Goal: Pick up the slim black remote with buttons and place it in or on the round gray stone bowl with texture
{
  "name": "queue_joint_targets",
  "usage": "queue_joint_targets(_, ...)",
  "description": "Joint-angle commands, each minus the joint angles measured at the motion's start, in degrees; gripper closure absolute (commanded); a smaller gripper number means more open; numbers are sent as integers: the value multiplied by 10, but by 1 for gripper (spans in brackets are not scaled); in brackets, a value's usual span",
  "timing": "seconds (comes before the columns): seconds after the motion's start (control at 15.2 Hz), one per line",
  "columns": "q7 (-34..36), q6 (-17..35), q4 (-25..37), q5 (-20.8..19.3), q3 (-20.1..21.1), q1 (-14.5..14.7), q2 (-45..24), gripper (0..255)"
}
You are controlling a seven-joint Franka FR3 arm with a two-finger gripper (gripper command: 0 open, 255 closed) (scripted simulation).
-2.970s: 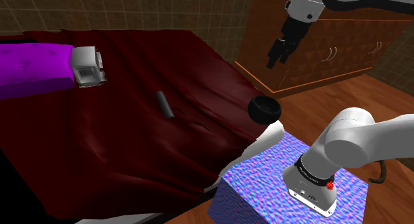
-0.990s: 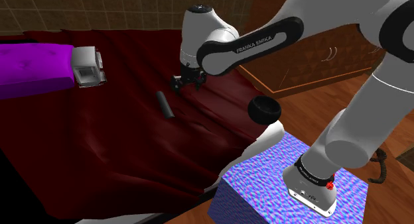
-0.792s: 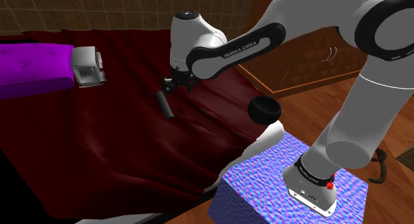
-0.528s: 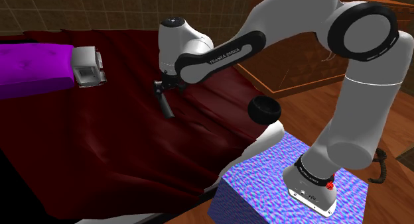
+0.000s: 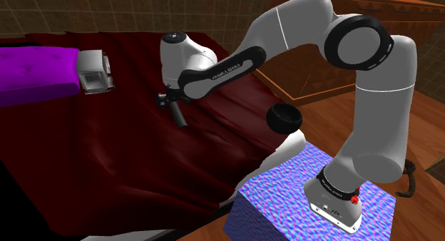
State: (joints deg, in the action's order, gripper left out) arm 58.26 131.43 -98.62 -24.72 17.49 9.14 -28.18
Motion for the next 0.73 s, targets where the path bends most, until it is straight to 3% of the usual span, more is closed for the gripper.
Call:
queue_joint_targets(0.0,3,10,3,-6,-4,1,-13,0)
queue_joint_targets(0.53,4,12,4,-7,-5,2,-16,0)
queue_joint_targets(0.59,4,12,4,-7,-5,2,-16,255)
queue_joint_targets(0.66,4,12,4,-7,-5,2,-16,255)
